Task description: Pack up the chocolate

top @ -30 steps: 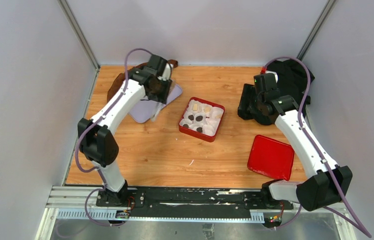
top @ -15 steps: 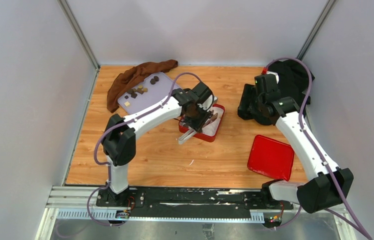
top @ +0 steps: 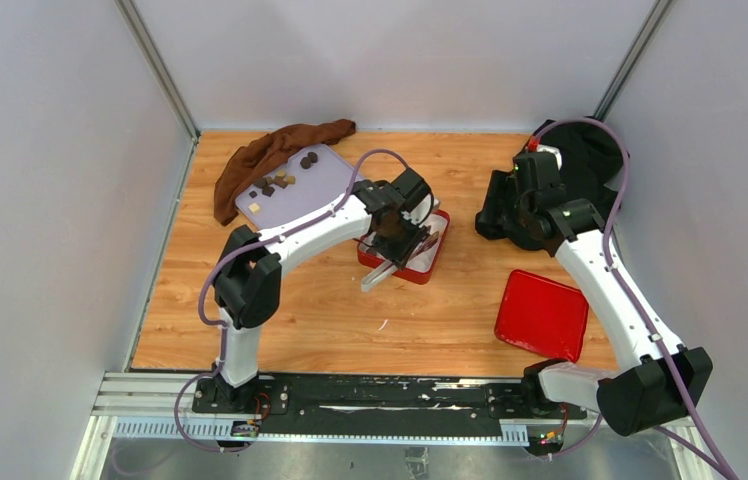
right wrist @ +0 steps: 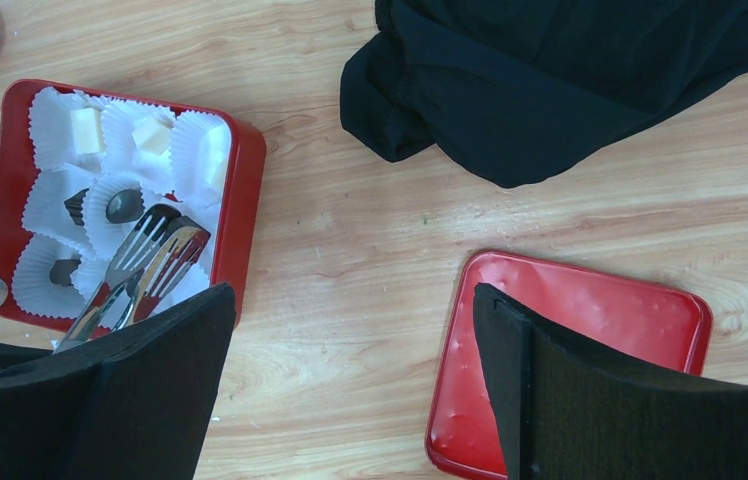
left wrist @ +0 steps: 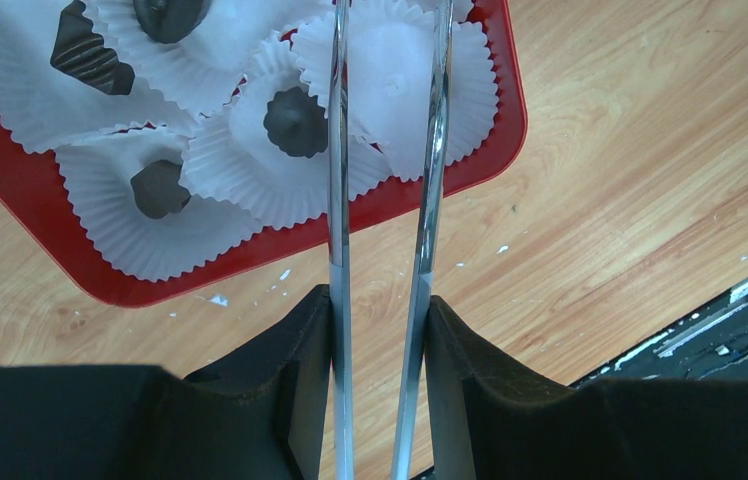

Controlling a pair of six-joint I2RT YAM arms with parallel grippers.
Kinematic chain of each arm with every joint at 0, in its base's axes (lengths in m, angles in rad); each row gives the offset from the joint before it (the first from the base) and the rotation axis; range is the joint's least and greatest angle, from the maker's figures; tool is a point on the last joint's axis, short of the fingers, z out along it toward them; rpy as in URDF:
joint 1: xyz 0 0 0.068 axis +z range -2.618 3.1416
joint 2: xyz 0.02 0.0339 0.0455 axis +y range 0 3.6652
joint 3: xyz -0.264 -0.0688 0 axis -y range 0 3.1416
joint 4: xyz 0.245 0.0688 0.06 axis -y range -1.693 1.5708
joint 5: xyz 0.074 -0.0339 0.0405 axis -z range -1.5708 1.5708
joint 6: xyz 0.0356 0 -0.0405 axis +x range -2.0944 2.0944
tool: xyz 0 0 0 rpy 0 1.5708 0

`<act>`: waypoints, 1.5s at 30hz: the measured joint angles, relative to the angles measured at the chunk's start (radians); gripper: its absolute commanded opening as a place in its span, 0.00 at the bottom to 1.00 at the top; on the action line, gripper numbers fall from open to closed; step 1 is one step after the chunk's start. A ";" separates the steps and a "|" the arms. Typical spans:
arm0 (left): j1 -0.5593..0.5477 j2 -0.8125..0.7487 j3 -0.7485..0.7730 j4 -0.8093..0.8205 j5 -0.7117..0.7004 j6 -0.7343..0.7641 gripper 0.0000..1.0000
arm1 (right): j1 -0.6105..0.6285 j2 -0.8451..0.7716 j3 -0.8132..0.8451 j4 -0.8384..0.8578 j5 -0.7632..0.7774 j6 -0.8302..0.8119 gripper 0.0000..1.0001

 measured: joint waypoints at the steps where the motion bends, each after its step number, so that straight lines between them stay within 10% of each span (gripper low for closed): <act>1: 0.000 0.001 0.000 0.000 0.000 0.000 0.26 | 0.000 0.000 0.000 -0.001 0.000 0.000 0.92; 21: 0.000 0.033 0.019 0.005 -0.004 0.001 0.46 | 0.000 0.000 0.000 -0.002 0.000 0.000 0.92; 38: 0.017 -0.119 0.019 -0.005 -0.066 0.009 0.31 | 0.000 -0.001 0.000 -0.006 0.002 0.001 0.92; 45: 0.249 -0.286 -0.043 0.010 -0.102 -0.027 0.30 | 0.000 -0.001 0.000 -0.009 0.000 0.002 0.92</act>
